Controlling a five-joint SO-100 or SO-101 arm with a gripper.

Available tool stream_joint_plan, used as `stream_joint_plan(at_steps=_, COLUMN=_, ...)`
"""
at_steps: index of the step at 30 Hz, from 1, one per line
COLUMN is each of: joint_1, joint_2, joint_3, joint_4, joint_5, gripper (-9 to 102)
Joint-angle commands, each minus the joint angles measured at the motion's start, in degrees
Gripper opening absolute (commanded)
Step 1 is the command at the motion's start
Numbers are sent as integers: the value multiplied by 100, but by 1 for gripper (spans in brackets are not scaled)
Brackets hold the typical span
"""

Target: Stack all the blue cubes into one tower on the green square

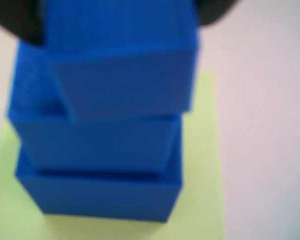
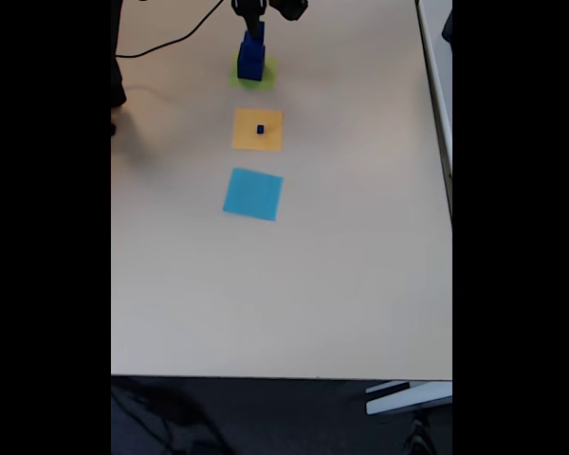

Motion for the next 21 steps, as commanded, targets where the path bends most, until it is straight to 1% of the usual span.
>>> stream_joint_plan(at_steps=1, joint_1=-44, joint_2=79, joint_3=0, joint_4=-132, joint_5=-62, gripper=10)
stream_joint_plan(at_steps=6, joint_1=-70, joint_2=62, joint_3=-9, joint_4=-149, joint_5=-53, gripper=10)
stream_joint_plan(at_steps=14, joint_1=-53, joint_2=70, joint_3=-26, joint_4=-79, joint_5=-62, gripper=7)
stream_joint_plan(at_steps=21, joint_1=-26, joint_2=79, joint_3=-70, joint_4=-53, joint_5=-149, gripper=0)
